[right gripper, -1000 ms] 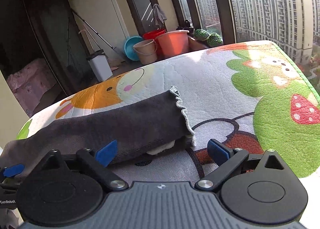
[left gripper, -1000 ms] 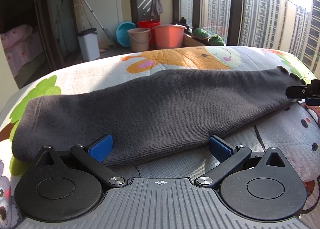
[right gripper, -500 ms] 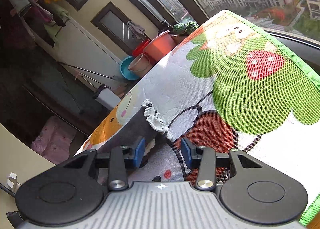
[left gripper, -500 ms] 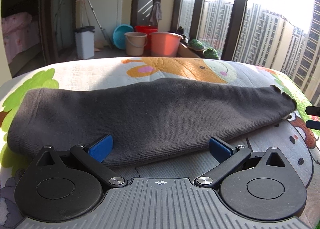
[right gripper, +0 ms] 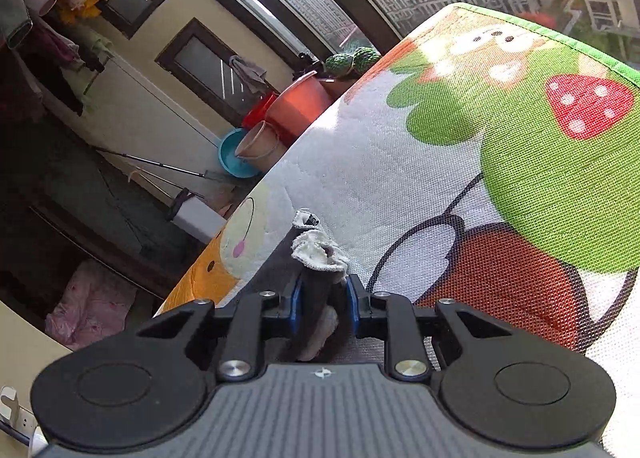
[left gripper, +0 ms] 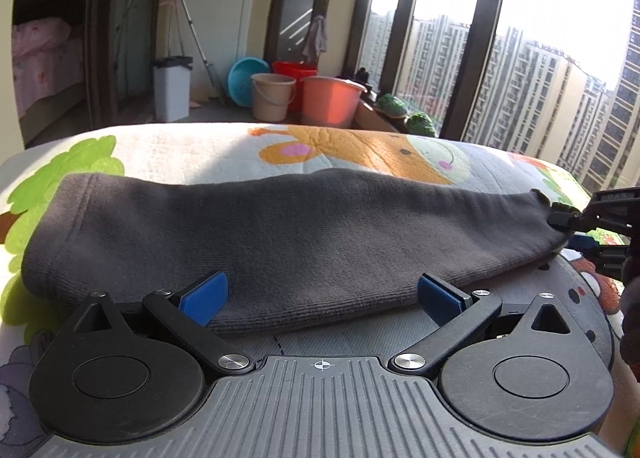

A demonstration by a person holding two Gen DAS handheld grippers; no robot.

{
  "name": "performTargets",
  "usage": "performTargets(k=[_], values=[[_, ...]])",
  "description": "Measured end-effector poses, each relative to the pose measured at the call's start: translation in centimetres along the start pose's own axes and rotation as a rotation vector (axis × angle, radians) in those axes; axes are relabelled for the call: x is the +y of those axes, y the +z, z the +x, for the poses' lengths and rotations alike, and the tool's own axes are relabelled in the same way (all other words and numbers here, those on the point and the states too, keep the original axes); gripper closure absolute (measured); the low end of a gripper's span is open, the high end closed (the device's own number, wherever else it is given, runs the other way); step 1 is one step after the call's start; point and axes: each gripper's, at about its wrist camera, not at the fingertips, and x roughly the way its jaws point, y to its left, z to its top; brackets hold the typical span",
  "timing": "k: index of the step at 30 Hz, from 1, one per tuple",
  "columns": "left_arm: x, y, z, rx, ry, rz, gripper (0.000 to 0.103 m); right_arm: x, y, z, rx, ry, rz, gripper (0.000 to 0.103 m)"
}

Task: Fold clothes

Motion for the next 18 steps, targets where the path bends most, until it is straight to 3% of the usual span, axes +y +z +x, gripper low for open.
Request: performTargets(k=[2, 3, 4, 6, 7, 10, 15, 18], values=[[0.2, 0.2, -0.2, 0.019, 0.014, -0.022, 0.002, 3.6, -1.2, -0.9, -0.069, -0.070, -0.326, 0.086], [0.2, 0.5, -0.3, 0.036, 0.020, -0.022, 0.008, 5.4, -2.3, -1.5, -0.105, -0.093, -0.500, 0.087], [0.0, 0.9, -0.5, 0.049, 0.013, -0.022, 0.027, 6.8, -3.1, -1.8, -0.120, -0.098, -0.628, 0.088], [-0.4, 2.4, -0.6, 0.098, -0.054, -0.052, 0.051, 8.4, -4.6, -2.2, -0.119, -0.081, -0.784, 0.088], [-0.6, 3.1, -0.5, 0.120, -0.082, -0.075, 0.051, 9.4, -5.3, -2.3, -0.117, -0.065, -0.863, 0.088], [-2.0, 5.8, 0.6, 0.163, -0.167, -0.113, 0.053, 10.9, -6.9, -2.8, -0.073, -0.006, -0.968, 0.088], [-6.4, 9.3, 3.1, 0.120, -0.238, -0.023, 0.056, 11.2, -7.8, -2.6, 0.008, 0.044, -0.994, 0.088], [-9.4, 9.9, 6.1, 0.136, -0.254, 0.035, 0.056, 11.2, -7.7, -2.5, 0.025, 0.057, -0.991, 0.088]])
